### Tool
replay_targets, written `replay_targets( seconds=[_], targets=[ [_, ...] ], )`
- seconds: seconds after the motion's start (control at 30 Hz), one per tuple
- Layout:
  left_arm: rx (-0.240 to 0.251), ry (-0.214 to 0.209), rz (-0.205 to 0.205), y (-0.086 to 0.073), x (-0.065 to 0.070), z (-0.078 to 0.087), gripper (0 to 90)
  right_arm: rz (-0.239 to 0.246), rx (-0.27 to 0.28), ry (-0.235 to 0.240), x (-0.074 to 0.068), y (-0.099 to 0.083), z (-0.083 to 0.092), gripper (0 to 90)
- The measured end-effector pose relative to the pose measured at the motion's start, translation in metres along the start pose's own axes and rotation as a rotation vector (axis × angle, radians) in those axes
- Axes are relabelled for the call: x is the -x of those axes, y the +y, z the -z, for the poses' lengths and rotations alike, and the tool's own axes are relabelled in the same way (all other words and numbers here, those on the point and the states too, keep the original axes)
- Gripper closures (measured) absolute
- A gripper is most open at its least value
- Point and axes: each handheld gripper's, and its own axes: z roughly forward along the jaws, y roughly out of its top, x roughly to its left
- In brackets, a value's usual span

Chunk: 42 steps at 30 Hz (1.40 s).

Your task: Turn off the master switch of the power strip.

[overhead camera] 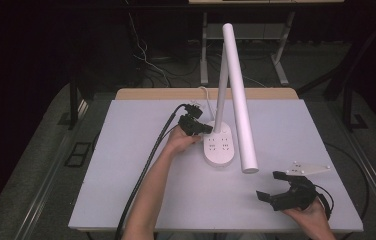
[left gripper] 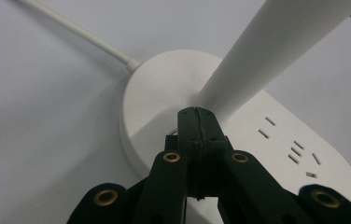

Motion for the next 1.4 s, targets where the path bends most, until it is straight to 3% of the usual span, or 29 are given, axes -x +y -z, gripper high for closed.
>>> replay_targets(
  seconds=[0.1, 0.13, 0.17, 0.33, 0.4, 0.47, 0.7, 0.77, 0.8, 0.9, 1.07, 1.1, 1.23, 1.4],
  targets=[
    [0.012, -0.016, -0.001, 0.000, -0.001, 0.002, 90.0, -0.003, -0.001, 0.001, -0.001, 0.000, 0.000, 0.4],
    [0.026, 0.002, 0.015, 0.001, 0.001, 0.002, 90.0, -0.005, -0.001, 0.003, -0.001, 0.000, 0.000, 0.4],
    [0.006, 0.005, -0.017, 0.001, 0.000, 0.003, 90.0, -0.004, -0.001, 0.004, -0.001, 0.000, 0.000, 0.4],
    [-0.001, 0.048, -0.032, 0.002, 0.003, 0.005, 90.0, -0.010, -0.001, 0.004, 0.000, 0.000, 0.001, 0.4],
    [-0.005, 0.042, -0.052, 0.004, 0.002, 0.010, 90.0, -0.011, 0.000, 0.002, 0.001, 0.000, 0.001, 0.4],
    [0.021, 0.037, -0.046, 0.005, 0.003, 0.013, 90.0, -0.009, 0.000, 0.001, 0.001, 0.000, 0.001, 0.4],
    [0.021, 0.058, -0.059, 0.008, 0.006, 0.028, 89.9, -0.007, -0.002, 0.002, 0.001, 0.000, 0.001, 0.4],
    [0.030, 0.055, -0.071, 0.009, 0.006, 0.032, 89.9, -0.009, -0.001, 0.001, 0.001, 0.000, 0.001, 0.4],
    [0.013, 0.058, -0.099, 0.010, 0.005, 0.036, 89.9, -0.007, 0.001, 0.002, 0.001, 0.000, 0.001, 0.4],
    [0.054, 0.056, -0.074, 0.010, 0.008, 0.042, 89.8, -0.006, 0.001, 0.000, 0.001, 0.000, 0.001, 0.4],
    [0.045, 0.049, -0.100, 0.009, 0.009, 0.055, 89.6, -0.005, 0.001, 0.002, 0.000, 0.001, 0.001, 0.4],
    [0.068, 0.050, -0.087, 0.008, 0.011, 0.057, 89.6, -0.005, 0.002, 0.002, 0.000, 0.001, 0.001, 0.4],
    [0.079, 0.047, -0.086, 0.005, 0.011, 0.070, 88.9, -0.005, 0.001, 0.000, 0.000, 0.001, 0.000, 0.4],
    [0.109, 0.025, -0.073, -0.002, 0.012, 0.087, 74.9, -0.003, -0.003, 0.003, -0.001, 0.001, -0.001, 0.4]
  ],
)
